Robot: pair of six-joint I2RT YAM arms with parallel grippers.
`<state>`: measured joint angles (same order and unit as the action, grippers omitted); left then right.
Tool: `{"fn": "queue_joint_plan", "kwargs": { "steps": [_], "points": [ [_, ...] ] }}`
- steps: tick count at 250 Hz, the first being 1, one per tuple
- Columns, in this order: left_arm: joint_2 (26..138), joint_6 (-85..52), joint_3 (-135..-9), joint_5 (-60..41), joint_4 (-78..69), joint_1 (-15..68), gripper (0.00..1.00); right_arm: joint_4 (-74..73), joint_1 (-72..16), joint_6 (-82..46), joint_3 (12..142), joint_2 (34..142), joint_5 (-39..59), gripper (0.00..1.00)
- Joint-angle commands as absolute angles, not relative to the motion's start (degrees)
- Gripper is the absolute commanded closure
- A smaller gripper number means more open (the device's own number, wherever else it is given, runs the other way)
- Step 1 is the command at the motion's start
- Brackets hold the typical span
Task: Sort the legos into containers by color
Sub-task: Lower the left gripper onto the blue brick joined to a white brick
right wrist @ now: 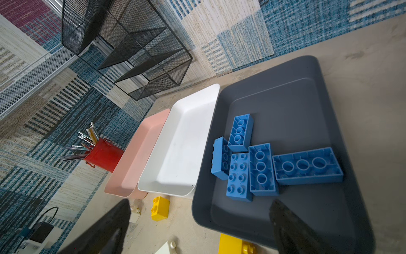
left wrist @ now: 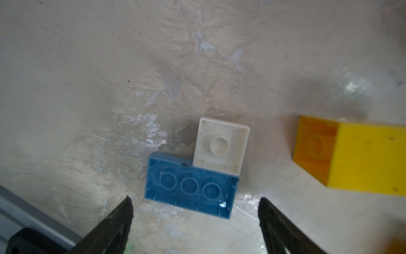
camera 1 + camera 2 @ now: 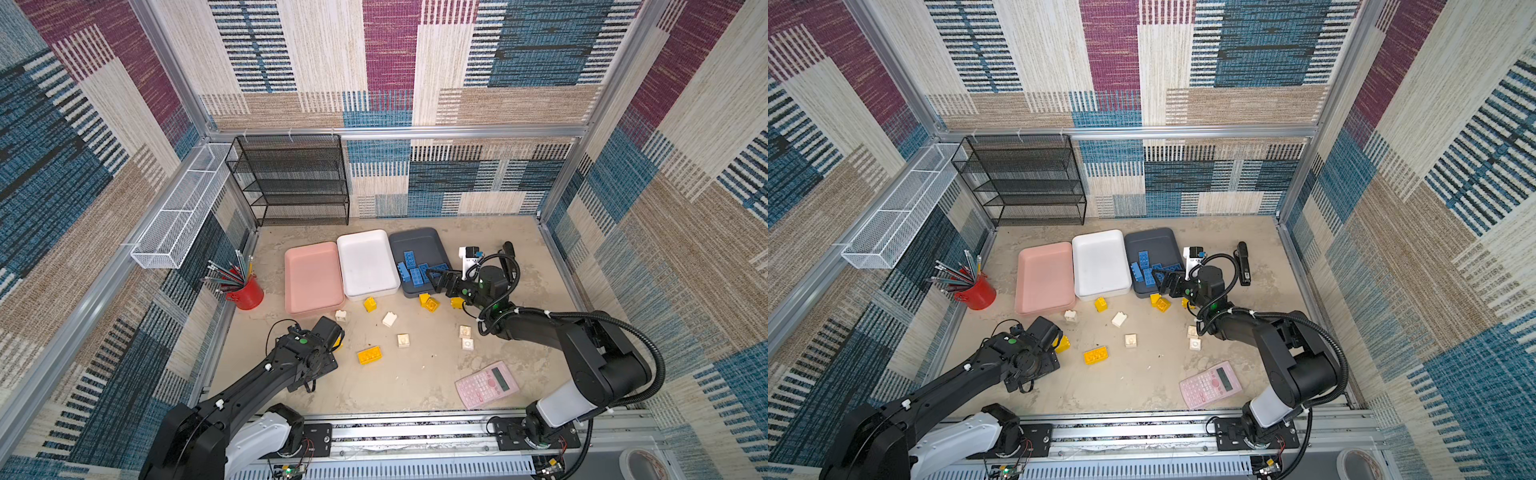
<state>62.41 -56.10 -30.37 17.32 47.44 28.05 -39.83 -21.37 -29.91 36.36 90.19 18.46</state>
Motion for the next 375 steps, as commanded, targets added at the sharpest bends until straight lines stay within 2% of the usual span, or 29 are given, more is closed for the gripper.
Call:
{"fn": "queue_joint_plan", "kwargs": {
  "steps": [1,104,163,230,291,375],
  "points": [
    [64.06,-54.05,-29.10,16.26,43.35,27.61,0.13,-42.44,-21.45,-30.49,36.18,90.31,19.01,0.01],
    [67.38,-52.32,-29.01,15.03,39.98,26.89,0.24,-41.74,-21.45,-29.90,36.55,90.44,18.60,0.01],
    [68.74,-52.34,-30.37,16.08,41.55,26.89,0.15,-41.75,-21.45,-30.16,36.65,90.52,18.90,0.01],
    [67.67,-48.59,-30.83,17.25,39.41,25.78,0.16,-41.31,-21.45,-29.75,36.30,89.74,18.35,0.00],
    [67.94,-46.80,-29.80,15.58,34.78,25.64,0.22,-41.14,-21.45,-29.65,36.29,89.67,18.28,0.00],
    [66.34,-46.82,-27.94,12.52,33.76,25.64,0.21,-41.13,-21.47,-29.79,36.14,89.48,18.28,0.00]
  ]
}}
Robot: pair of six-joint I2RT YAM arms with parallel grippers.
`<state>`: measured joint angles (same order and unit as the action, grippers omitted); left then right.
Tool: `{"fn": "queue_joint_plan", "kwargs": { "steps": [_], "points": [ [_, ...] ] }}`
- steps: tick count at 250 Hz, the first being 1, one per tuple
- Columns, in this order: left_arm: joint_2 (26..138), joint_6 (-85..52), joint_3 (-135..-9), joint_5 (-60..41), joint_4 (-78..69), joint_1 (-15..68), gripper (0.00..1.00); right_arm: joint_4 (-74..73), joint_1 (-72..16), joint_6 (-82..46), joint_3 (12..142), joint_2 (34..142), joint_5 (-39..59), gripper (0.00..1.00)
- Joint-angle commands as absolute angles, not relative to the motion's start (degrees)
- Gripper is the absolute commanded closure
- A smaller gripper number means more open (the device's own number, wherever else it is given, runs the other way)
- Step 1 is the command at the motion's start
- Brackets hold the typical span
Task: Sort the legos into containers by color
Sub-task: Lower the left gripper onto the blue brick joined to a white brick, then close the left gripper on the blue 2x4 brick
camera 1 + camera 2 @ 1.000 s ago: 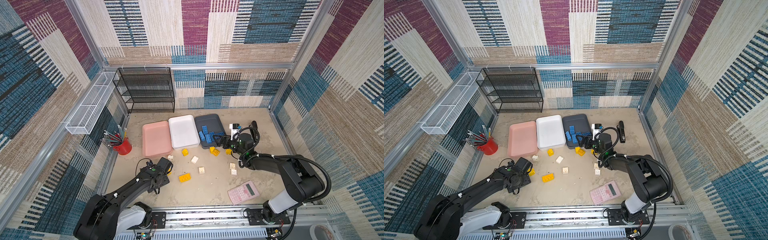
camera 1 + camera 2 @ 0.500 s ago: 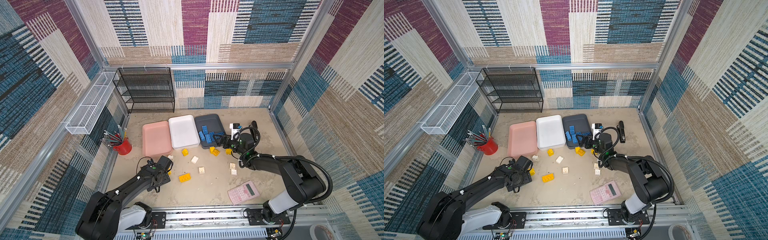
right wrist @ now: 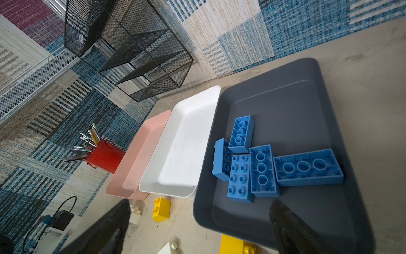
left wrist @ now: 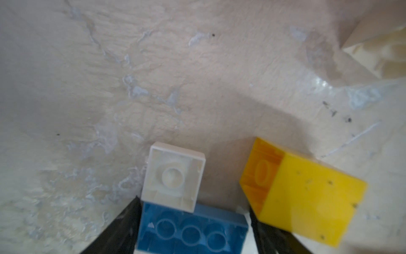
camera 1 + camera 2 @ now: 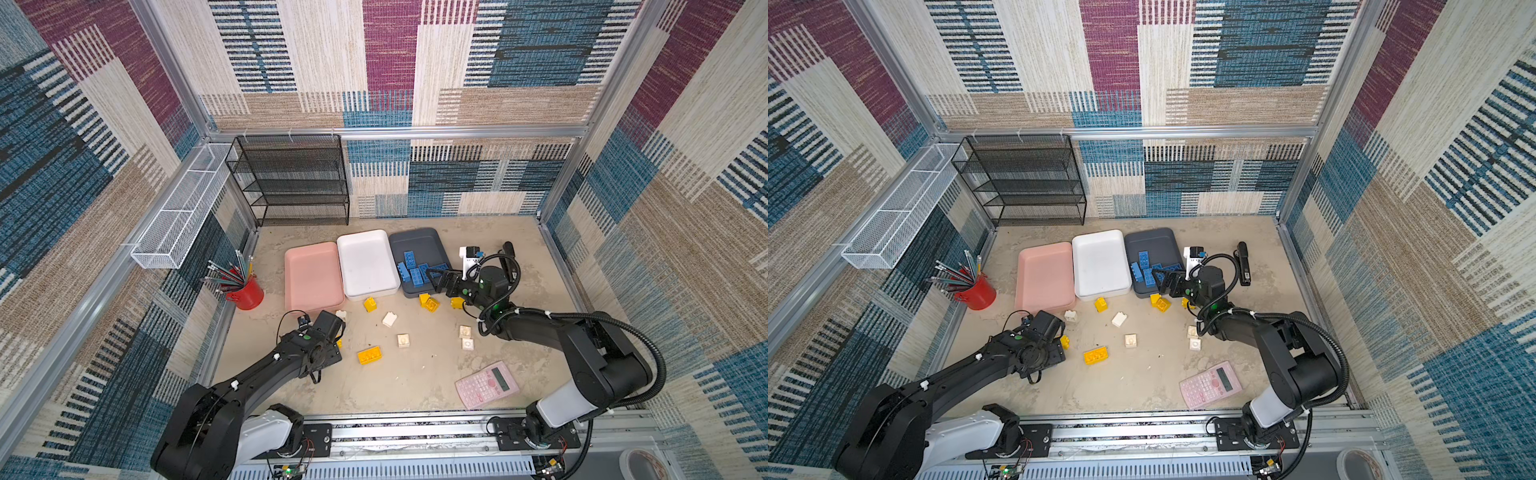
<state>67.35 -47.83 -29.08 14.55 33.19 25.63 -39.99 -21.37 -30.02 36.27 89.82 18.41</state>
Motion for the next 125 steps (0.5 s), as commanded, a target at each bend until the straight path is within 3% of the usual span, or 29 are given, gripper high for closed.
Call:
{"fn": "queue_joint_plan", "kwargs": {
  "steps": [1,60,125],
  "points": [
    [66.31,-46.83,-27.94,12.46,33.71,25.61,0.20,-41.13,-21.46,-29.79,36.18,89.48,18.28,0.00],
    [64.79,-47.13,-26.54,10.82,32.94,25.64,0.18,-41.32,-21.45,-29.96,35.88,89.10,18.43,0.01],
    [65.50,-46.33,-26.97,10.20,32.78,25.88,0.25,-41.31,-21.45,-29.97,35.95,88.91,18.68,0.01]
  ]
}}
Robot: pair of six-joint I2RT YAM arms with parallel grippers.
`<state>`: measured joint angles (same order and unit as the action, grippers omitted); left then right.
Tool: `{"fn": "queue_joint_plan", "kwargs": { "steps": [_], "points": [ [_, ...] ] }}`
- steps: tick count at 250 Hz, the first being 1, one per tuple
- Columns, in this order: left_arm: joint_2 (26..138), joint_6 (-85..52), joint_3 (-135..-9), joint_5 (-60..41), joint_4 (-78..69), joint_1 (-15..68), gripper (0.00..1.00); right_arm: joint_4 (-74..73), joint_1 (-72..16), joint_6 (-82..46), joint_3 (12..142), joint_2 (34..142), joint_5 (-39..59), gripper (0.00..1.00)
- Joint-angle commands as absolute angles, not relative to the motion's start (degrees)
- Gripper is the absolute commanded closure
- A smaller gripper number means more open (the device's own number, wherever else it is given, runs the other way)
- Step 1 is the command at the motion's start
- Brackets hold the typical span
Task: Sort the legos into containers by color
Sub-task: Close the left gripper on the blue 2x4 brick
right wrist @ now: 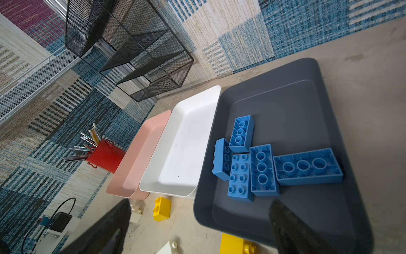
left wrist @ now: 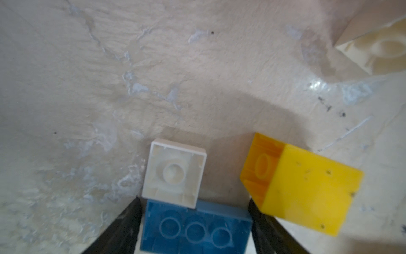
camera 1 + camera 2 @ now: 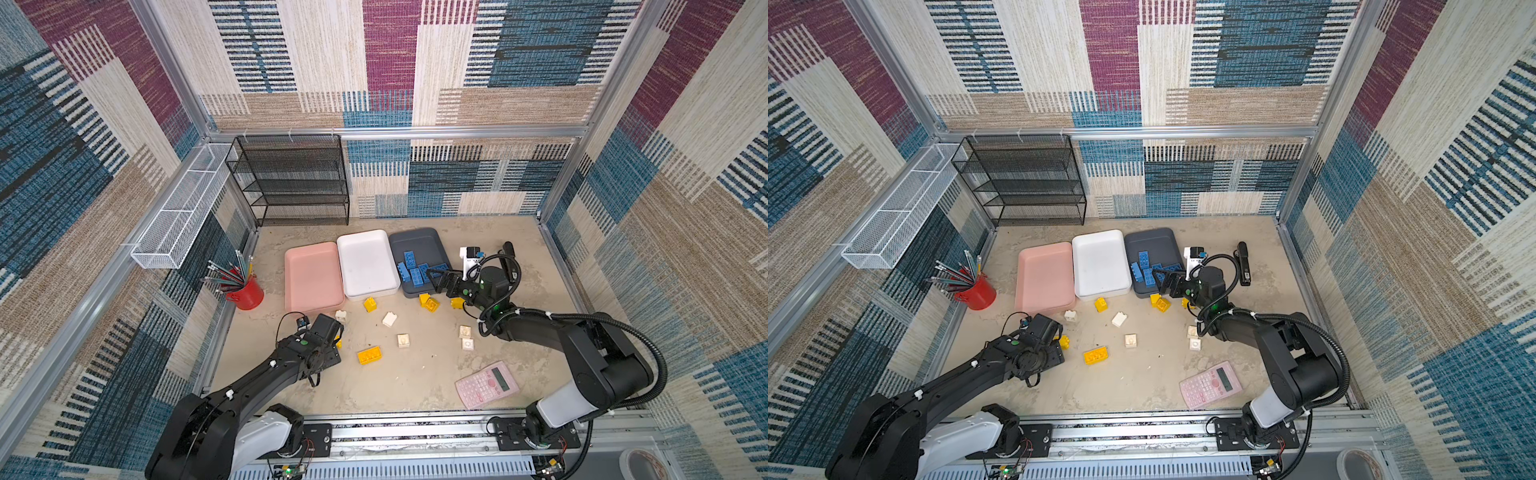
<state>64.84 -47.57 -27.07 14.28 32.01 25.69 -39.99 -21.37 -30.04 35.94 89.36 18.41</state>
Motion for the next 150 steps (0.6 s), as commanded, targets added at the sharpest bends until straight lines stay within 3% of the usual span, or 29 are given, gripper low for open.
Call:
{"fn": "queue_joint_plan", "kwargs": {
  "steps": [1,97,150],
  "points": [
    [65.53,-46.32,-26.98,10.20,32.78,25.90,0.25,-41.31,-21.42,-29.90,35.95,88.92,18.51,0.01],
    [68.74,-46.54,-28.07,8.35,32.18,29.39,0.13,-41.40,-21.45,-30.02,35.94,89.15,18.55,0.01],
    [69.96,-46.91,-29.01,9.23,32.58,30.93,0.16,-41.44,-21.45,-30.01,35.91,89.18,18.50,0.01]
  ]
}}
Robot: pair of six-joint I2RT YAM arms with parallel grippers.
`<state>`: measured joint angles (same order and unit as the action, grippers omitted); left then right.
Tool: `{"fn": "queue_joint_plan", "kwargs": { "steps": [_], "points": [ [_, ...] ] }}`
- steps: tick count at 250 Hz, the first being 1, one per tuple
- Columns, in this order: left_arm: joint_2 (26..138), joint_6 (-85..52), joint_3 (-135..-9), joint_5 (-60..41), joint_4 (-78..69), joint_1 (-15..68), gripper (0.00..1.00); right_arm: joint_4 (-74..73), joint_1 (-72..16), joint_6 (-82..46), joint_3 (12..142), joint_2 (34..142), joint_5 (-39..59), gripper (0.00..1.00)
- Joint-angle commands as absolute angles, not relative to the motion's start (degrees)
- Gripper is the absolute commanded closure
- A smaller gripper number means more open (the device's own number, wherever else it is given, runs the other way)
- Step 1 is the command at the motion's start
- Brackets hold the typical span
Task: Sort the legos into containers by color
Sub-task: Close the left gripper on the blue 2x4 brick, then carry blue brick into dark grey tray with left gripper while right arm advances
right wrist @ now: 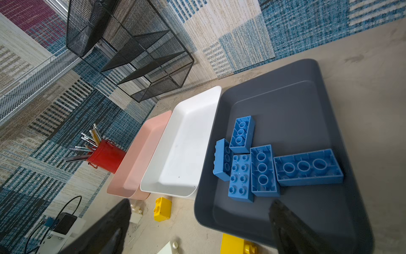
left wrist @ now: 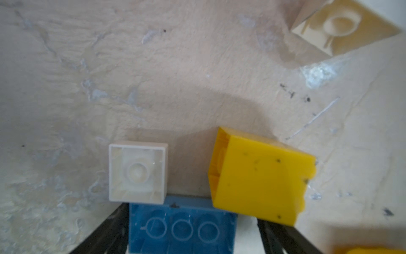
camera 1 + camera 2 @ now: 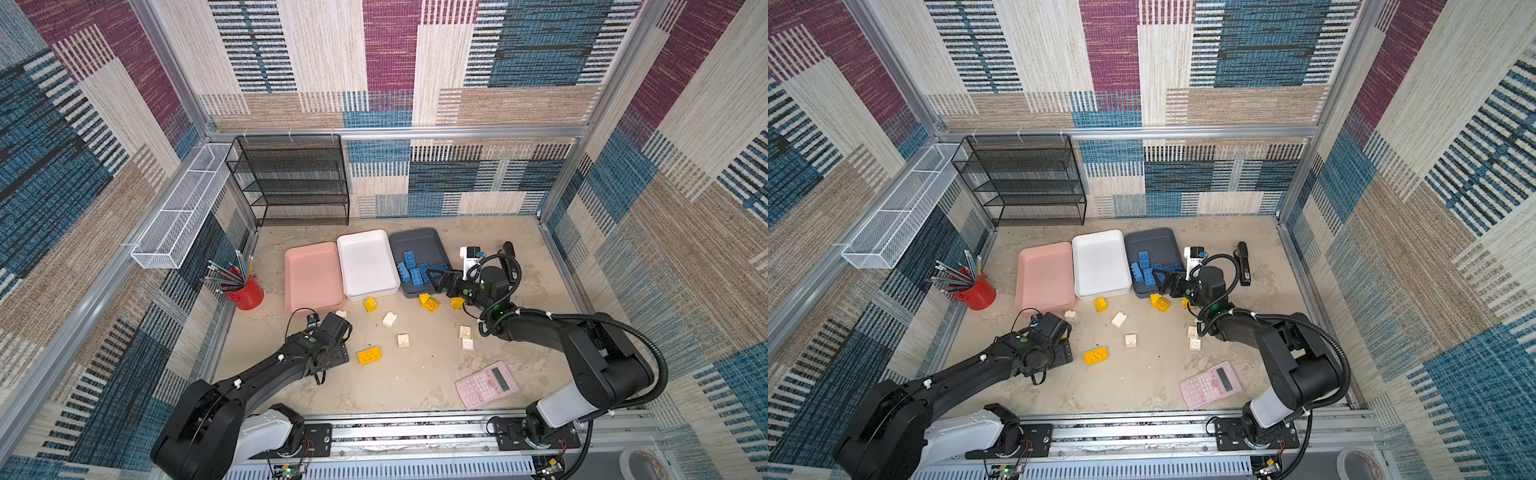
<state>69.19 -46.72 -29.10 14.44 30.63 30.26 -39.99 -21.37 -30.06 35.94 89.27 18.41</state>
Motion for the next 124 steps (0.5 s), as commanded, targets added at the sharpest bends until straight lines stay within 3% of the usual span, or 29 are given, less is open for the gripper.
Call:
{"fn": "queue_joint_plan", "kwargs": {
  "steps": [1,124],
  "points": [
    [69.96,-46.92,-29.01,9.23,32.59,30.93,0.16,-41.42,-21.45,-29.99,35.89,89.20,18.52,0.01],
    [68.29,-46.81,-29.06,9.05,32.45,31.73,0.39,-41.40,-21.45,-30.21,35.91,88.78,18.89,0.01]
  ]
}}
